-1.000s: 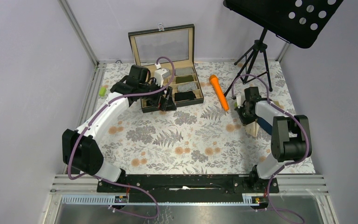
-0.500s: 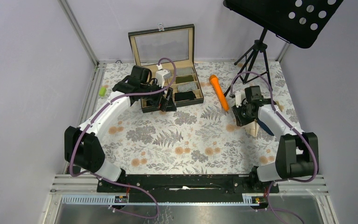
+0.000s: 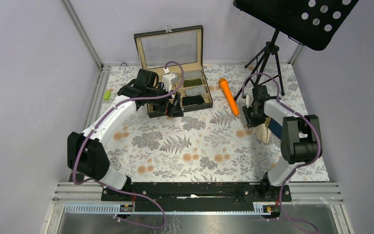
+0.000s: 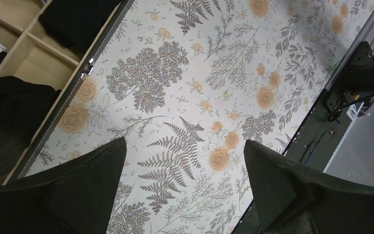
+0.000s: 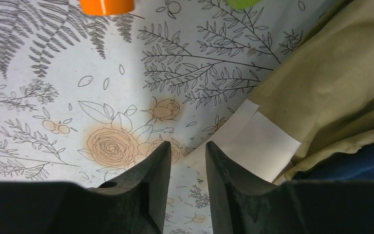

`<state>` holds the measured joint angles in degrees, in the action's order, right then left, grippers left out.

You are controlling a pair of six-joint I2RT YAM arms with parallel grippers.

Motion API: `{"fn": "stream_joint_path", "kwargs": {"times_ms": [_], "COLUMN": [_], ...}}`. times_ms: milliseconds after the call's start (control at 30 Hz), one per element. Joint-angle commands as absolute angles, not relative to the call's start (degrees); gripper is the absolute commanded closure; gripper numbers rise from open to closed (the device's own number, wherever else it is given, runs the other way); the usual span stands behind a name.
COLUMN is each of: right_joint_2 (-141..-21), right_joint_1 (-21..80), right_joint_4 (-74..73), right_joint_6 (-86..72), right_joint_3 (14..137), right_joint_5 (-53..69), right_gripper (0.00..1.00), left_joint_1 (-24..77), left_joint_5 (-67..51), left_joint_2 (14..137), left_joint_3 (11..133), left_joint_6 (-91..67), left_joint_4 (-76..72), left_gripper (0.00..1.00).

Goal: Roll the underwear
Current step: Move the underwear to the center of the board.

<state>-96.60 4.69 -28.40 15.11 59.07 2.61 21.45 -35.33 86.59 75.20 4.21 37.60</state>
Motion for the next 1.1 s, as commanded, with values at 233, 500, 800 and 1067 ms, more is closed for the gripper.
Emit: {"fn": "stream_joint_path", "kwargs": {"times_ms": [233, 500, 800, 1067], "right_joint_2": [-96.9, -97.8, -99.9, -95.7], "right_joint_1": [3.9, 3.6, 1.5, 7.7], "right_joint_4": [-29.2, -29.3, -29.9, -39.5], "right_joint_6": [12.2, 12.7, 10.8, 13.7], "right_joint_3": [55.6, 55.9, 53.5, 58.5], "right_joint_5": [-2.7, -6.3, -6.8, 18.0], "right_gripper": [0.6, 0.62, 0.98, 1.0], "left_joint_1": [20.1, 19.9, 19.8, 19.9], "left_joint_5": [-35.8, -37.1, -36.4, -37.7], "left_joint_2": [84.0, 84.7, 84.3, 84.2], "left_joint_3": [76.1, 76.1, 76.4, 75.8], "left_joint_6": [5.0, 4.4, 4.7, 7.3], "left_joint_4": [36.1, 36.0, 36.5, 36.5], "left_gripper": [0.01, 0.01, 0.01, 0.03]}}
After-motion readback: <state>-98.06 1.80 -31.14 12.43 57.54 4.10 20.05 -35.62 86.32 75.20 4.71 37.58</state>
